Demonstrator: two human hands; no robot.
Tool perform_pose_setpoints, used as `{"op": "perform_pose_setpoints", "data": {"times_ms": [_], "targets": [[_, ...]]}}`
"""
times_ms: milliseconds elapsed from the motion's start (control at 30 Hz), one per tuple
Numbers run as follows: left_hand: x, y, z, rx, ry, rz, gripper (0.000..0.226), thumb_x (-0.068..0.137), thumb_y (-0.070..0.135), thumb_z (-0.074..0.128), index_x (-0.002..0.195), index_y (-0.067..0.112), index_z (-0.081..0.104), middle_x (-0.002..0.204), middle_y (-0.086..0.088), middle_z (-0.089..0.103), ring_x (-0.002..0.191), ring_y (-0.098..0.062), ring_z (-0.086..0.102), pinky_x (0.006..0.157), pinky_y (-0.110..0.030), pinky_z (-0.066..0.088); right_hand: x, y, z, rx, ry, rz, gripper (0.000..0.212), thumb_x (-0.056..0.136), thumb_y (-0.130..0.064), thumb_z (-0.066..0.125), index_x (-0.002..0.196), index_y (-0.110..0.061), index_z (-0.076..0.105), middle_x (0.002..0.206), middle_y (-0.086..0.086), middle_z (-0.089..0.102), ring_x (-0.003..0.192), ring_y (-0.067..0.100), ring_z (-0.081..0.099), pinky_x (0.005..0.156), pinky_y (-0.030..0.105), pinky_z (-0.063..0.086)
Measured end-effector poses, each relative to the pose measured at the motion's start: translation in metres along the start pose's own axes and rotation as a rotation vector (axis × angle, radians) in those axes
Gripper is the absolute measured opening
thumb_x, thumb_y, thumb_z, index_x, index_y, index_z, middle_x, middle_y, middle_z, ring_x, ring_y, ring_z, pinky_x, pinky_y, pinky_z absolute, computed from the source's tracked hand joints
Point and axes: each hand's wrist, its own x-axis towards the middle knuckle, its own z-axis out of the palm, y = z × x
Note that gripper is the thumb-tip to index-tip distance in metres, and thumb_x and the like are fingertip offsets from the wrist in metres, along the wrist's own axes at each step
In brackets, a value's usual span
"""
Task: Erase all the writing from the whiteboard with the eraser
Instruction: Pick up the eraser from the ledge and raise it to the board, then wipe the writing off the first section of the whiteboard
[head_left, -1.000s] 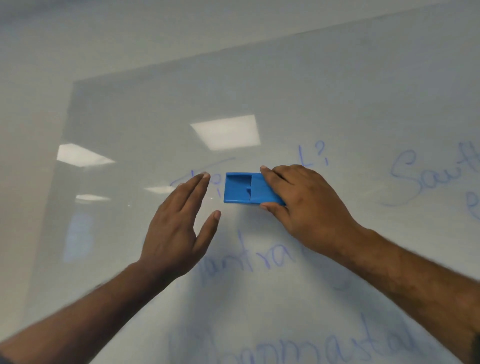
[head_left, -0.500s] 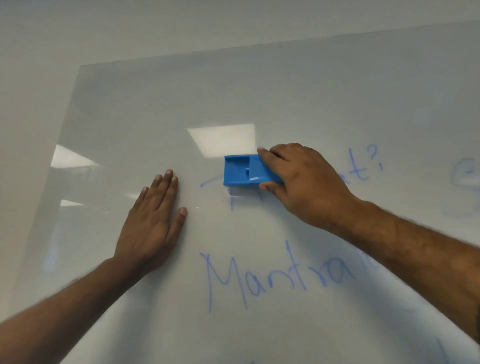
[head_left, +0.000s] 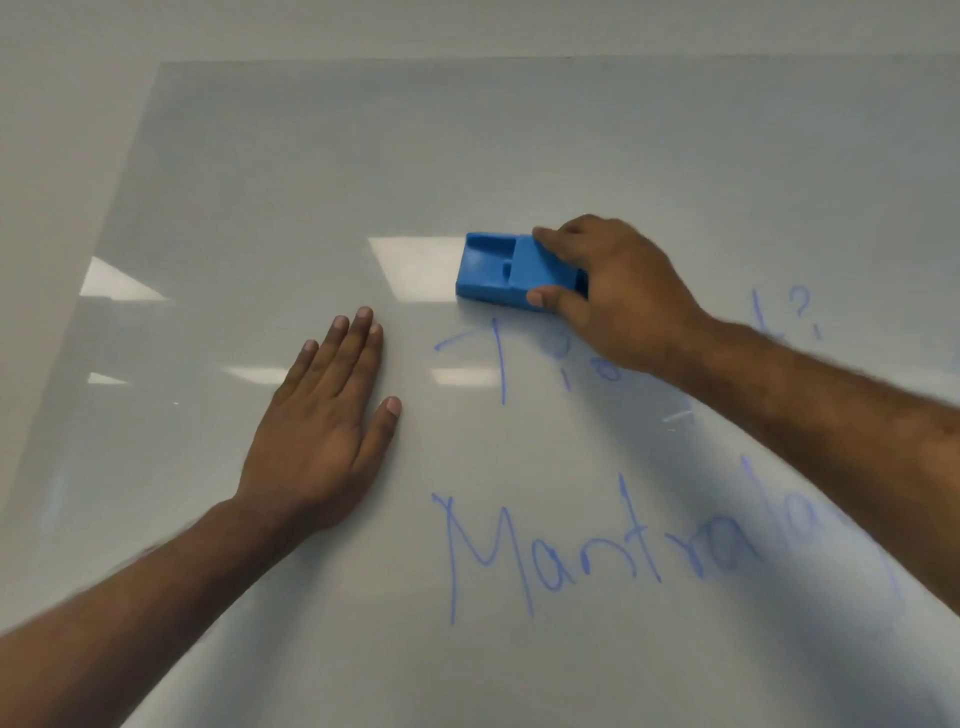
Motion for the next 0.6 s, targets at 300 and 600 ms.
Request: {"op": "perform_pose_setpoints", "data": {"times_ms": [300, 600], "targets": [[-0.007, -0.001, 0.000, 0.017, -0.006, 0.016, 0.067, 0.103, 0.047, 0.018, 0.161, 0.015, 0.008, 0.169, 0.003, 0.002, 0.155, -0.007, -0.004, 0.125, -0.026, -0.004, -0.097, -0.030, 0.004, 0.008, -0.190, -0.223, 0.057, 0.080, -0.039, 0.061, 0.130, -0.013, 0.058, 0.116, 0.002, 0.065, 0.102, 0.026, 0.060, 0.088, 0.041, 0.050], [-0.016, 0.000, 0.001, 0.046, -0.009, 0.015, 0.066, 0.104, 0.045, 0.020, 0.161, 0.013, 0.010, 0.169, 0.000, 0.004, 0.156, -0.011, -0.001, 0.125, -0.028, -0.001, 0.013, -0.012, -0.005, -0.076, -0.023, 0.056, 0.056, 0.089, -0.043, 0.062, 0.138, -0.020, 0.049, 0.125, 0.005, 0.056, 0.114, 0.028, 0.049, 0.095, 0.040, 0.041]]}}
